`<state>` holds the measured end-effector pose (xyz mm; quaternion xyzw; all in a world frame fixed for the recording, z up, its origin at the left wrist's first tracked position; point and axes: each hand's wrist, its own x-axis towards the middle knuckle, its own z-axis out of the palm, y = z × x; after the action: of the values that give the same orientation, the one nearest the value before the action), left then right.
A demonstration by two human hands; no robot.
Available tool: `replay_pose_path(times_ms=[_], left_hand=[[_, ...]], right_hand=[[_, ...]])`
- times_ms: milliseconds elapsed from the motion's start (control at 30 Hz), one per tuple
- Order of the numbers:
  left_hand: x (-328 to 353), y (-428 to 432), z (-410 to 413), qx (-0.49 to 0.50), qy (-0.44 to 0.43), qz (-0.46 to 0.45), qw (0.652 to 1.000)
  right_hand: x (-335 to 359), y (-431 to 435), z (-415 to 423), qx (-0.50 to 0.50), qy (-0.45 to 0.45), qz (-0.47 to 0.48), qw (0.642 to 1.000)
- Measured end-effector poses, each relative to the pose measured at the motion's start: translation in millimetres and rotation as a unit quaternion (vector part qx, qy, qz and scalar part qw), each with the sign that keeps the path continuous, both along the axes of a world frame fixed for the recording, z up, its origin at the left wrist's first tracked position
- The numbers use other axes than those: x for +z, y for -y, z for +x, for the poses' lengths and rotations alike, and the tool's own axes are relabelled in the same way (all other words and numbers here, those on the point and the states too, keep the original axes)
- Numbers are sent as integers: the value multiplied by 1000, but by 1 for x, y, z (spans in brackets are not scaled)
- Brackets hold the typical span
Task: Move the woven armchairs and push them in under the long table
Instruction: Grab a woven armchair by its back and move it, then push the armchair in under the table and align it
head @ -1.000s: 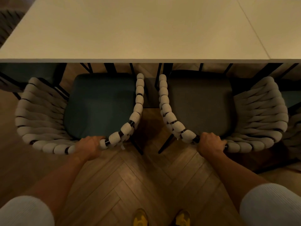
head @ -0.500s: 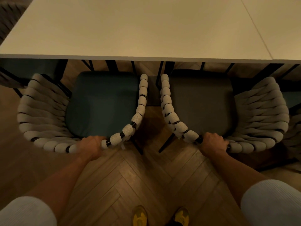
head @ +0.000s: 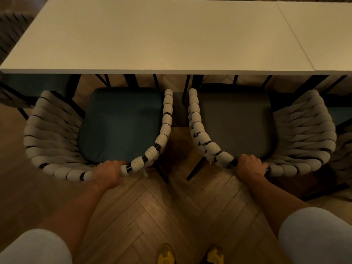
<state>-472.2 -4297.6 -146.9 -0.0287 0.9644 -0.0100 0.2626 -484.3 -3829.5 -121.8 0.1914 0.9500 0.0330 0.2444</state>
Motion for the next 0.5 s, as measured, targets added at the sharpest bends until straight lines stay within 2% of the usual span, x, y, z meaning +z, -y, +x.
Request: replay_pose_path(times_ms=[167, 233, 300, 433, 500], left_hand=[[11, 0, 6, 33, 47, -9, 998], [33, -12, 21, 35, 25, -7, 999], [59, -30, 43, 40, -2, 26, 999], [108, -71, 82, 7, -3, 86, 996], [127, -95, 93, -38, 42, 127, 990]], right_hand=[[10, -21, 33, 34, -25, -65, 997], [29, -33, 68, 37, -60, -81, 994], [52, -43, 107, 30, -59, -102, 993], [87, -72, 176, -89, 8, -162, 983], [104, -89, 209, -143, 18, -196, 970]])
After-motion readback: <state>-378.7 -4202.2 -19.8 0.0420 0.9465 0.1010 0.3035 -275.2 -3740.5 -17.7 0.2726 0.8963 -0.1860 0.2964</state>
